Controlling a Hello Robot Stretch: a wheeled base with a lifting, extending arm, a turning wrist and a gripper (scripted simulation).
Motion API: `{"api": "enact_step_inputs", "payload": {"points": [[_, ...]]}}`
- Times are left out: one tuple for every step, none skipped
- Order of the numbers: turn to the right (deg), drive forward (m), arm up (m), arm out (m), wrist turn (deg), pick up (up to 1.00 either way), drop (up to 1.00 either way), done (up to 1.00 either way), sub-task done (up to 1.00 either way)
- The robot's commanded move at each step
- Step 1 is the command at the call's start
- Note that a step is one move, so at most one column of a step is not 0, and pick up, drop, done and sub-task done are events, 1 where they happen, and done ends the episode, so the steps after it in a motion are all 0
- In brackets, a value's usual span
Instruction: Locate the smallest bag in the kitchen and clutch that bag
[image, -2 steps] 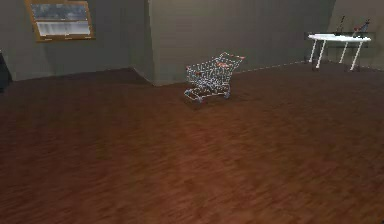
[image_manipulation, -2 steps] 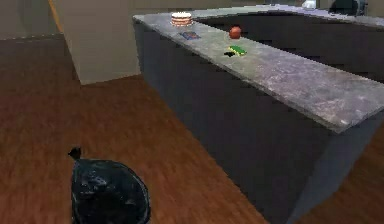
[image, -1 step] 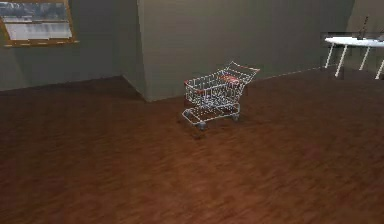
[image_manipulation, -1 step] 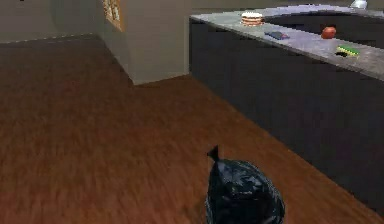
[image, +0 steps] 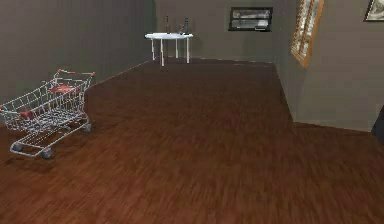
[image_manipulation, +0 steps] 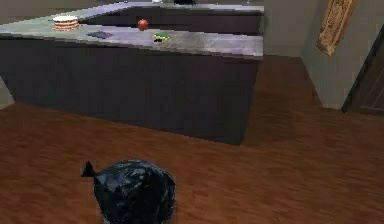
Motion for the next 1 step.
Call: {"api": "enact_step_inputs", "payload": {"points": [[15.0,0.0,0.0,0.0,0.0,0.0,0.0,0.0,0.0]]}}
